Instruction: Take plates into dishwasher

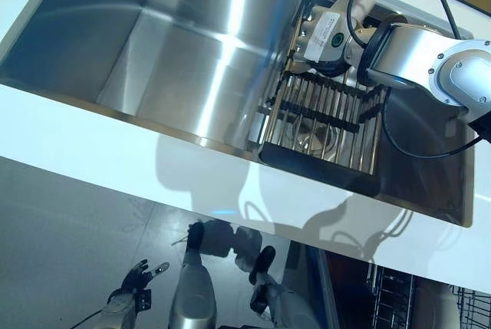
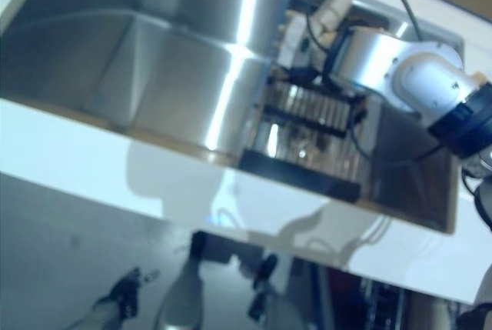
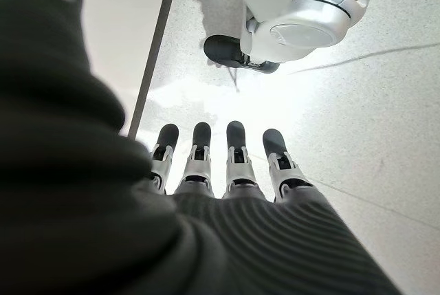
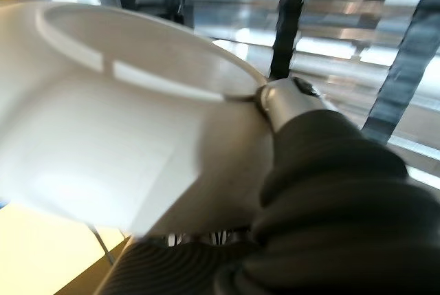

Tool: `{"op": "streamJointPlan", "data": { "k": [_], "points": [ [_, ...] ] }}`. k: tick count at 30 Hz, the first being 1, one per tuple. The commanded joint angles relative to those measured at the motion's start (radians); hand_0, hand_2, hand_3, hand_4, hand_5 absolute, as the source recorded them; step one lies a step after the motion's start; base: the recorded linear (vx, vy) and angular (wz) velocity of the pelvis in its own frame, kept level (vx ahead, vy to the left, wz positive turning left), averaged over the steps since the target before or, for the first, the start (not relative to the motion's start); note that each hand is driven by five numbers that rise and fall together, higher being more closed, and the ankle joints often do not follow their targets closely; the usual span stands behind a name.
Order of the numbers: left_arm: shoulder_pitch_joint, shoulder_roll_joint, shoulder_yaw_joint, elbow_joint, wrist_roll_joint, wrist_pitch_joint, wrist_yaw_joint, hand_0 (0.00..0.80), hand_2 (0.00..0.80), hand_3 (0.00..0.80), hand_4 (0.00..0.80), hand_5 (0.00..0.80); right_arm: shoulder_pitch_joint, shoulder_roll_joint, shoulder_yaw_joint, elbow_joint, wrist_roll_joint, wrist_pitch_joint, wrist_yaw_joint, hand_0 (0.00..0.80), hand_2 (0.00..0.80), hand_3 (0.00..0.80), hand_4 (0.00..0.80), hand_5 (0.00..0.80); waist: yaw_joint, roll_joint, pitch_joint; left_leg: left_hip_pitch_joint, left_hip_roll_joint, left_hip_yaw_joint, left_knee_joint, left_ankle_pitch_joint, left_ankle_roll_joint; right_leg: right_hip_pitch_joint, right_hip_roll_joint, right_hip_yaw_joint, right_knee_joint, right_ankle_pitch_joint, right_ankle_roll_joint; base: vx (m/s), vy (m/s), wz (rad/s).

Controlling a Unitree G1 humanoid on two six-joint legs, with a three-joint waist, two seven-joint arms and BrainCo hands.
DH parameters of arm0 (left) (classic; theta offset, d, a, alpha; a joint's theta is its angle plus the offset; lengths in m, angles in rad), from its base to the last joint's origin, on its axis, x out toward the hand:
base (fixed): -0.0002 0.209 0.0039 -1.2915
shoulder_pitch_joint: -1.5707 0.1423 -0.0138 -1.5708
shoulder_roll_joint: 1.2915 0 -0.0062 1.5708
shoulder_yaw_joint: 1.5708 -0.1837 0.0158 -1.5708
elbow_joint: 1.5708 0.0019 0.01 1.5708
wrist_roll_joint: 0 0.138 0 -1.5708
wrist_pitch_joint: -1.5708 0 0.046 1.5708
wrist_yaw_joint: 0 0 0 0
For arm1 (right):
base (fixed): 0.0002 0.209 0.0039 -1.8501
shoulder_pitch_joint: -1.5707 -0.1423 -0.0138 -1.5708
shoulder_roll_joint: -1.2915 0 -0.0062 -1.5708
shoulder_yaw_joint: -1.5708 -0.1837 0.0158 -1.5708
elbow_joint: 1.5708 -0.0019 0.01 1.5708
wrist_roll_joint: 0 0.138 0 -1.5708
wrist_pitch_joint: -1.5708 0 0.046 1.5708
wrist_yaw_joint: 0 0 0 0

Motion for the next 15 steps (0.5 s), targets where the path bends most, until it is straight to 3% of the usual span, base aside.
{"op": "streamJointPlan", "data": {
  "k": [1, 15],
  "points": [
    [0.014, 0.015, 0.013, -0.022, -0.014, -0.013, -0.001, 0.0, 0.0, 0.0, 0.0, 0.0, -0.038, -0.016, -0.005, 0.023, -0.007, 0.039, -0.005, 0.8, 0.8, 0.8, 0.8, 0.8, 0.03, -0.018, 0.003, -0.009, -0.023, 0.051, -0.02, -0.029, 0.042, -0.001, -0.025, 0.007, -0.002, 0.017, 0.084, 0.0, 0.0, 0.0],
    [0.027, 0.005, 0.021, 0.002, 0.02, -0.025, 0.001, 0.0, 0.0, 0.0, 0.0, 0.0, -0.017, -0.03, -0.031, 0.081, 0.107, 0.103, -0.045, 0.8, 0.8, 0.8, 0.8, 0.8, 0.01, -0.037, -0.065, 0.039, -0.022, 0.064, -0.02, -0.046, 0.045, 0.035, -0.021, 0.023, -0.002, 0.012, 0.086, 0.002, -0.004, -0.01]
  ]
}}
